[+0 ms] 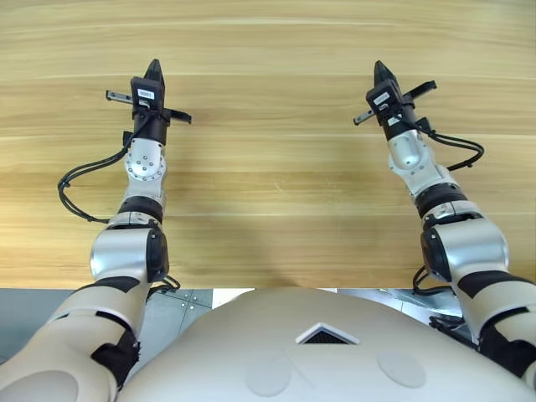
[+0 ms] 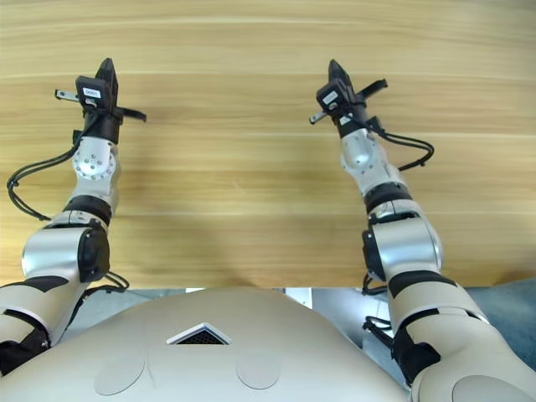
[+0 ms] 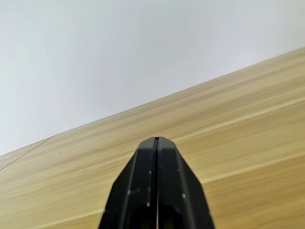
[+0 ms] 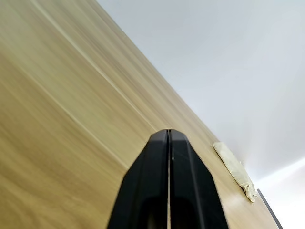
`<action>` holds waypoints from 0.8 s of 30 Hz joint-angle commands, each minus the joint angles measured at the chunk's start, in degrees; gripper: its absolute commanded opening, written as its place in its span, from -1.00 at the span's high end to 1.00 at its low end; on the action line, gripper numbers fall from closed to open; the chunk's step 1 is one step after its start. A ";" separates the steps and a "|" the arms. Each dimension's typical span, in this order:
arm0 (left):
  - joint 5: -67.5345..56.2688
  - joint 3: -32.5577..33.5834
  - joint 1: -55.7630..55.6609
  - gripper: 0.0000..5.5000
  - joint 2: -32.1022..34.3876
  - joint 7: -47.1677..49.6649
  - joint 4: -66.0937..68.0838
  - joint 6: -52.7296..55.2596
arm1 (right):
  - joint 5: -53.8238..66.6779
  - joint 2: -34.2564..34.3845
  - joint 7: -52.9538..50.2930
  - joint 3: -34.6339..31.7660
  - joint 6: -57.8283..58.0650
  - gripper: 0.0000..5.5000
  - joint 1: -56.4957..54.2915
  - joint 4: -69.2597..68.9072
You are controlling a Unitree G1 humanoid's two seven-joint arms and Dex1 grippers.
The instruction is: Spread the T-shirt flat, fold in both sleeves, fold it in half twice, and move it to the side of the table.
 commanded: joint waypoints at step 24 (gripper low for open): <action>-1.38 0.83 -1.34 1.00 0.40 -1.14 0.66 1.03 | 15.68 -0.52 7.64 -12.57 7.58 0.99 -1.71 3.51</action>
